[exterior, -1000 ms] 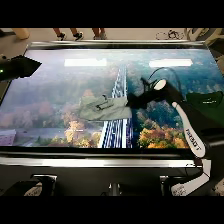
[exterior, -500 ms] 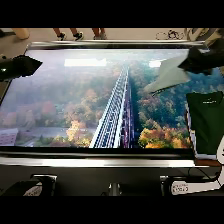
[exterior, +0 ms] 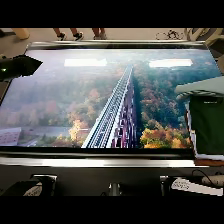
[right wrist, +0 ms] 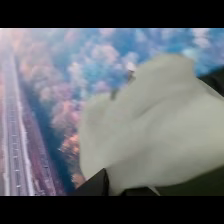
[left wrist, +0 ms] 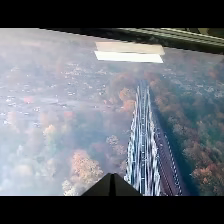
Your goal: Fold the shirts.
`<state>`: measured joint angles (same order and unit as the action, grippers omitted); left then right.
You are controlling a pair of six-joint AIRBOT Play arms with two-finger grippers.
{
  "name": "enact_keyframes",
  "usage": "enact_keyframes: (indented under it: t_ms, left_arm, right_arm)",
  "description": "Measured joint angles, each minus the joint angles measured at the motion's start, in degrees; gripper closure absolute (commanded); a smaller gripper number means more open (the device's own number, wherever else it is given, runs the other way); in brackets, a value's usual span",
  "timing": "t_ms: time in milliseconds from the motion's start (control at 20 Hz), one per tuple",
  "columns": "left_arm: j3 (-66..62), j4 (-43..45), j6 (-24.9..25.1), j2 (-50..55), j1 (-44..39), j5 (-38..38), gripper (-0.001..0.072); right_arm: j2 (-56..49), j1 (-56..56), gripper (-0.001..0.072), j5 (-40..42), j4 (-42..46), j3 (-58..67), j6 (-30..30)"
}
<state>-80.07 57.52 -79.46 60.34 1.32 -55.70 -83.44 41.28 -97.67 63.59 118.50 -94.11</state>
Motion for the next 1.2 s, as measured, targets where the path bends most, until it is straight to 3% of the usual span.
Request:
enact_keyframes:
  t_ms: [350, 750, 800, 900, 950, 1000, 1200]
  left_arm:
    - [0.0, -0.1, 2.3, 0.0, 0.0, 0.2, 0.0681]
    - [0.0, -0.1, 3.1, 0.0, 0.0, 0.2, 0.0682]
    - [0.0, -0.1, 3.1, 0.0, 0.0, 0.2, 0.0682]
    - [0.0, -0.1, 3.1, 0.0, 0.0, 0.2, 0.0681]
    - [0.0, -0.1, 3.1, 0.0, 0.0, 0.2, 0.0681]
    - [0.0, -0.1, 3.1, 0.0, 0.0, 0.2, 0.0681]
    - [0.0, -0.1, 3.2, 0.0, 0.0, 0.2, 0.0682]
  right_arm:
    - [6.4, 3.8, 0.0681, -6.7, 20.1, -14.3, -5.6]
    - [7.4, 4.2, 0.0658, -0.9, 25.9, -32.2, -15.5]
    - [7.3, 4.2, 0.0532, -0.7, 26.0, -33.6, -16.2]
    - [7.3, 4.2, 0.0127, -0.3, 26.7, -35.5, -17.2]
    - [7.3, 4.3, 0.0052, -0.1, 26.9, -36.1, -17.5]
    - [7.3, 4.3, 0.0004, 0.2, 26.9, -36.5, -17.5]
    - [7.5, 4.2, 0.0003, -1.1, 28.0, -35.4, -14.9]
